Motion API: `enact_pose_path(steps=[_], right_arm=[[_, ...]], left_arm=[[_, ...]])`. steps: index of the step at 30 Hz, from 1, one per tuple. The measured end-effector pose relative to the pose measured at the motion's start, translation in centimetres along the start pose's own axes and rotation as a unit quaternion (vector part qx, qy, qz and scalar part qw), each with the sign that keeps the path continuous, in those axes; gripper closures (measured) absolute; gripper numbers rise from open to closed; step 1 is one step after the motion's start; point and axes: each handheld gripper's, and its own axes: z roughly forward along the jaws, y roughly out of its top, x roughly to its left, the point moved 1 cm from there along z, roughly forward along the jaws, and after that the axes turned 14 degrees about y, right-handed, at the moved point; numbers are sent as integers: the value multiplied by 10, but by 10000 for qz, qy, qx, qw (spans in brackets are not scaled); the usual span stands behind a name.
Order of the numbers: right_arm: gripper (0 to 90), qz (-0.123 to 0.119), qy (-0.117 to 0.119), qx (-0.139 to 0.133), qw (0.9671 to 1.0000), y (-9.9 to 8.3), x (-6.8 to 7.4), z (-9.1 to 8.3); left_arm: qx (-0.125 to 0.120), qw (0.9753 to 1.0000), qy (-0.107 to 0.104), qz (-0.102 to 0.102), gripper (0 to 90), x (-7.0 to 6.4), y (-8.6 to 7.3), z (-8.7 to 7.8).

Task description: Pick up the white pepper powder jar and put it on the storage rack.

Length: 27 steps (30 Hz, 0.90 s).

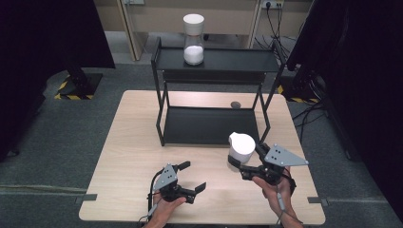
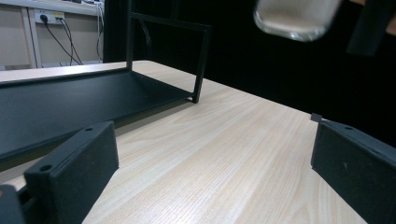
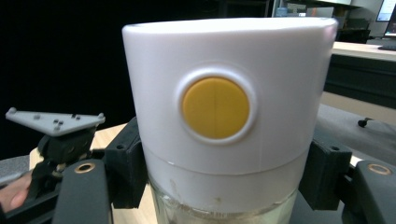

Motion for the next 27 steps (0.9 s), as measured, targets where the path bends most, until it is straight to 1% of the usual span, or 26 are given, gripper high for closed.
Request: enact_pose_path(steps=[3,10,13,16,22,27], right_arm=[[307,-64,-31,30,10000,9,-3,4],[306,-80,11,70,9999,29,-9,11],[307,-88,31,59,9999,38,-12,13],[307,-128,3,43,9999,47,-15,16],[307,-115,14,-18,9999,65,-23,21],[307,-170,14,-24,9999,80,-26,25]], left_arm=[[6,10000,7,3,1,0,0,0],[8,10000,11,-11,1,0,0,0],[9,10000,6,-12,1,0,0,0],[7,10000,3,-11,1,0,0,0],[15,10000,2,-20,1,0,0,0],[3,10000,0,-24,1,0,0,0]])
